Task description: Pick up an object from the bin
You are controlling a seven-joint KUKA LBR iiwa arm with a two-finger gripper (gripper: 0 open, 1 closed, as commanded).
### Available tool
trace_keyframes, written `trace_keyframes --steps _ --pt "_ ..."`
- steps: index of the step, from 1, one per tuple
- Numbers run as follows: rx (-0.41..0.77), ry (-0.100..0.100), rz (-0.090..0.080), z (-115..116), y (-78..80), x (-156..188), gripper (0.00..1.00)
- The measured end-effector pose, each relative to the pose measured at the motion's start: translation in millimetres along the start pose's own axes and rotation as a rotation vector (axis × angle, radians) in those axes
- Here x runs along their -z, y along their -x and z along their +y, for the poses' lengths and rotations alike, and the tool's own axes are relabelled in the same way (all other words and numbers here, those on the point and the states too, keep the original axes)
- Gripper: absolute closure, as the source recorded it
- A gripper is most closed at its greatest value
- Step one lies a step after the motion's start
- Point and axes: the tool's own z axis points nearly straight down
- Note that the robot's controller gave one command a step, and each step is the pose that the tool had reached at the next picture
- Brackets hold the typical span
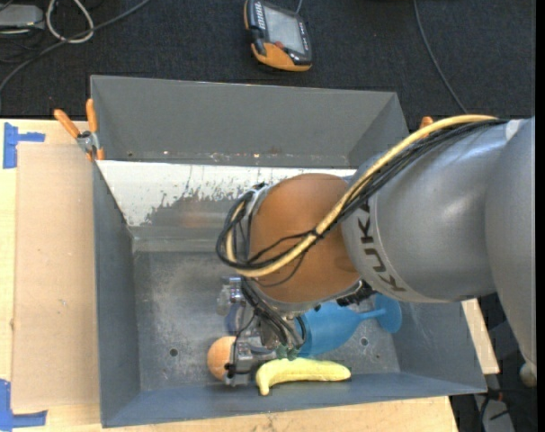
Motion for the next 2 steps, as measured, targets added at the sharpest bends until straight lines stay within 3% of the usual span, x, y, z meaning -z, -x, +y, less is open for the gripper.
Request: trace_keyframes --steps 1,2 --pt "-0.006 0.001 -0.007 -1.1 2.1 4.1 0.0" --pt "0.112 -0.001 0.001 -18.5 25.9 -100.3 0.0"
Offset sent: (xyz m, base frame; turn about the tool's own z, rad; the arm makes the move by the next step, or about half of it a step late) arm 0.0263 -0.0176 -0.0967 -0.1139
